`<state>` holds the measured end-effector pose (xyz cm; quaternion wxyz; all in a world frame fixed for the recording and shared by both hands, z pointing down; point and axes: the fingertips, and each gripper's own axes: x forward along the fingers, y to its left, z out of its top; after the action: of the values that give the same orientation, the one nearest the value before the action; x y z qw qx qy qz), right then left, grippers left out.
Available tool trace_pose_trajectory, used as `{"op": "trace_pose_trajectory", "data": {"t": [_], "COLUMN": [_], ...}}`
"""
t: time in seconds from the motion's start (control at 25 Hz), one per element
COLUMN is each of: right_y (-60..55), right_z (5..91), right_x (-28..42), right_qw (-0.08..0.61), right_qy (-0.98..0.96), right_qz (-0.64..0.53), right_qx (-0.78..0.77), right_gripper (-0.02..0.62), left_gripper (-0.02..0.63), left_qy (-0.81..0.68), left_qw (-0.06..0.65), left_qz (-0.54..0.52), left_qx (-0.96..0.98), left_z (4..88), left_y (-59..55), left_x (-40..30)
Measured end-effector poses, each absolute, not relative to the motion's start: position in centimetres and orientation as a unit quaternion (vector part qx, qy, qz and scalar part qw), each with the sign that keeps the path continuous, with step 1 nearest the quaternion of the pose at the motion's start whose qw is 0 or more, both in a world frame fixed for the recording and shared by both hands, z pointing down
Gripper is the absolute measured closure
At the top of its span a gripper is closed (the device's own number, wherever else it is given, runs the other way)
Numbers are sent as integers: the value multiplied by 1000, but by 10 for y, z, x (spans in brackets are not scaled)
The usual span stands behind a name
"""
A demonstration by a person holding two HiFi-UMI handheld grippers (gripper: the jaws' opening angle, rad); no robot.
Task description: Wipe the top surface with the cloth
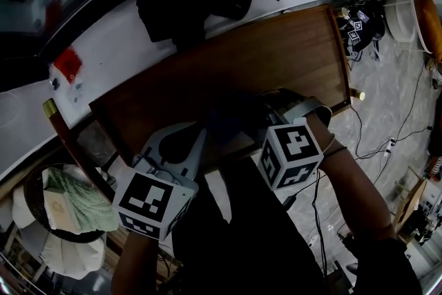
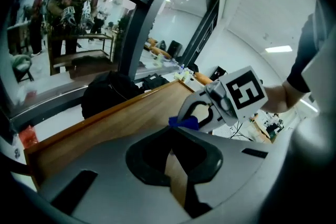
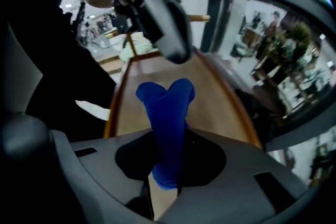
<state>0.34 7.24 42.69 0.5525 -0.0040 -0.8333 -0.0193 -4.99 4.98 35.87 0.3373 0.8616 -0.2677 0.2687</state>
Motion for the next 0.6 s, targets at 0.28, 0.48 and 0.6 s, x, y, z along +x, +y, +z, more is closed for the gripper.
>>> {"op": "trace_pose_trajectory", "data": {"t": [0.28, 0.48, 0.6], "right_y": [-42, -60, -60], "right_z": [414, 440, 445], "right_x": [-7, -9, -11], "right_qw": [529, 548, 548], "right_qy": [-831, -816, -817], "right_qz": [-128, -143, -135], "right_qx": [113, 116, 119], "right_gripper": [500, 500, 500], "left_gripper": [595, 595, 595], "left_qy": [-313, -324, -328], "left_qw": [336, 330, 332], "left_qz": [260, 258, 262], "left_qx": [850, 848, 845], "left_z": [359, 357, 358], "left_y": [16, 5, 7], "left_x": [-57, -51, -50]}}
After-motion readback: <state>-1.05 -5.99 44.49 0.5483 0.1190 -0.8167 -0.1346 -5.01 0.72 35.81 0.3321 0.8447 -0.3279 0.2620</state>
